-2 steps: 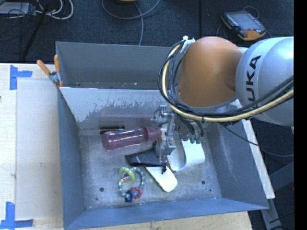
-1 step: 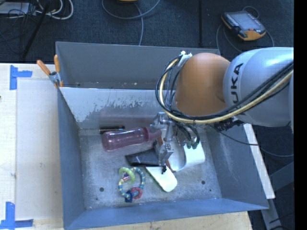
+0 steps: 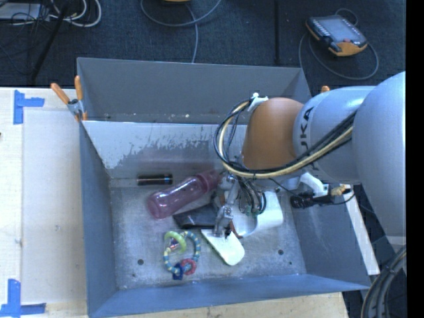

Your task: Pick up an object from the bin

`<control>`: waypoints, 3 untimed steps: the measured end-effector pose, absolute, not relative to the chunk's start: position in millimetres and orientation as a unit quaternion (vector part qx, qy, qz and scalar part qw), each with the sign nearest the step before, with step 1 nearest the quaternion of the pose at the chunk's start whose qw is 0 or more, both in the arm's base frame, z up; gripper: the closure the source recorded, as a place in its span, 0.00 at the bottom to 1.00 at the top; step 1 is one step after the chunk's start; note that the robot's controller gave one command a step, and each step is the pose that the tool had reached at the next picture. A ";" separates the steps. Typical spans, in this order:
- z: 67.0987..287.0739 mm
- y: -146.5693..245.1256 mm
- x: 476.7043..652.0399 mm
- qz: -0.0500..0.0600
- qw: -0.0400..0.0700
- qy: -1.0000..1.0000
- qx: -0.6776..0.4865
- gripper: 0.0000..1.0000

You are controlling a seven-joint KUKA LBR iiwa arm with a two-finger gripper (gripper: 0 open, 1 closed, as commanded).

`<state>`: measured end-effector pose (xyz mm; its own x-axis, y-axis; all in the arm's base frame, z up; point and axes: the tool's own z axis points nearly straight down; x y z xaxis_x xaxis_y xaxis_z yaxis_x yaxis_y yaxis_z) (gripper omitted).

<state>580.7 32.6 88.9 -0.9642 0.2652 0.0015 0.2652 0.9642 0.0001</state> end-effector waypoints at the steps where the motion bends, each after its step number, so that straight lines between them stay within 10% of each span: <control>1: 77.8 33.0 587.5 -0.003 -0.009 -0.998 -0.065 0.00; 2: 77.0 28.7 578.0 -0.002 -0.010 -0.986 -0.166 0.00; 3: 79.0 33.1 589.2 0.000 -0.003 -0.998 -0.066 1.00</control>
Offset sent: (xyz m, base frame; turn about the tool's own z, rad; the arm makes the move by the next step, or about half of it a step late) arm -0.0100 -0.0033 -0.0189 0.0645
